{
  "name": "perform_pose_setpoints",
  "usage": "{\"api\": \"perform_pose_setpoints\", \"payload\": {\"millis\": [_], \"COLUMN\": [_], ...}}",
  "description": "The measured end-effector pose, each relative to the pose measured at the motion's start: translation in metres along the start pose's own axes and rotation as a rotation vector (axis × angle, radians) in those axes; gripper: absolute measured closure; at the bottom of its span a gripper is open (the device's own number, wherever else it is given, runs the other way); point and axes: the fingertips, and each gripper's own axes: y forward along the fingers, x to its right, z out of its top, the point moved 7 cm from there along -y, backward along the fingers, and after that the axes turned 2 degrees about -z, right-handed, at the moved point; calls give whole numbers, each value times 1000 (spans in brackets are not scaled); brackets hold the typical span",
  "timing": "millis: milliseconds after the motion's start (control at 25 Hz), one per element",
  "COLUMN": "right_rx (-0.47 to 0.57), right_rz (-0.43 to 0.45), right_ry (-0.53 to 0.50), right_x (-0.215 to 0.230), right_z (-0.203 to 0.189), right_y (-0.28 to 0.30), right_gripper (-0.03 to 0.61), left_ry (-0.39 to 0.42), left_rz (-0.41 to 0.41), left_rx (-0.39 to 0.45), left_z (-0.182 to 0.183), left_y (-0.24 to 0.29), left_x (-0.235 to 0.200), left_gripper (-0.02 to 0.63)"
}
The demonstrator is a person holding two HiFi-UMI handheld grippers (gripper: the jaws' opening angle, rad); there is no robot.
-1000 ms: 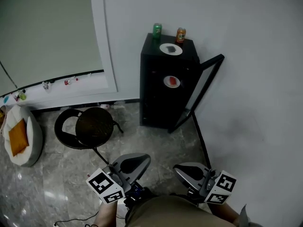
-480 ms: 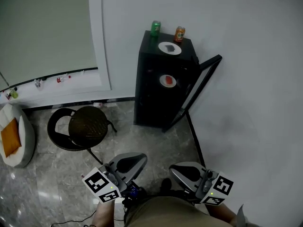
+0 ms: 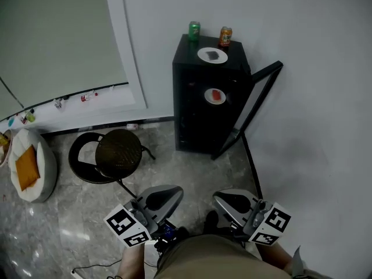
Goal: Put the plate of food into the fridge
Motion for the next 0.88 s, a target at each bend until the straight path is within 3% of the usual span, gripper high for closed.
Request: {"api": "perform_pose_setpoints", "payload": {"millis": [280,880], "right_rx": [-54,-64], "right_rz": [27,102], "right_ry": [-4,46], "right_x": [34,132], "right_z": [4,25], "right_y": [-9,-67], "right_gripper": [560,558], "left_ry": [15,92], "left_rz": [27,108], "left_rx": [-21,-81], "left_z": [1,3], "left_y": [44,156], "left_x": [-1,15], "left_gripper": [603,603]}}
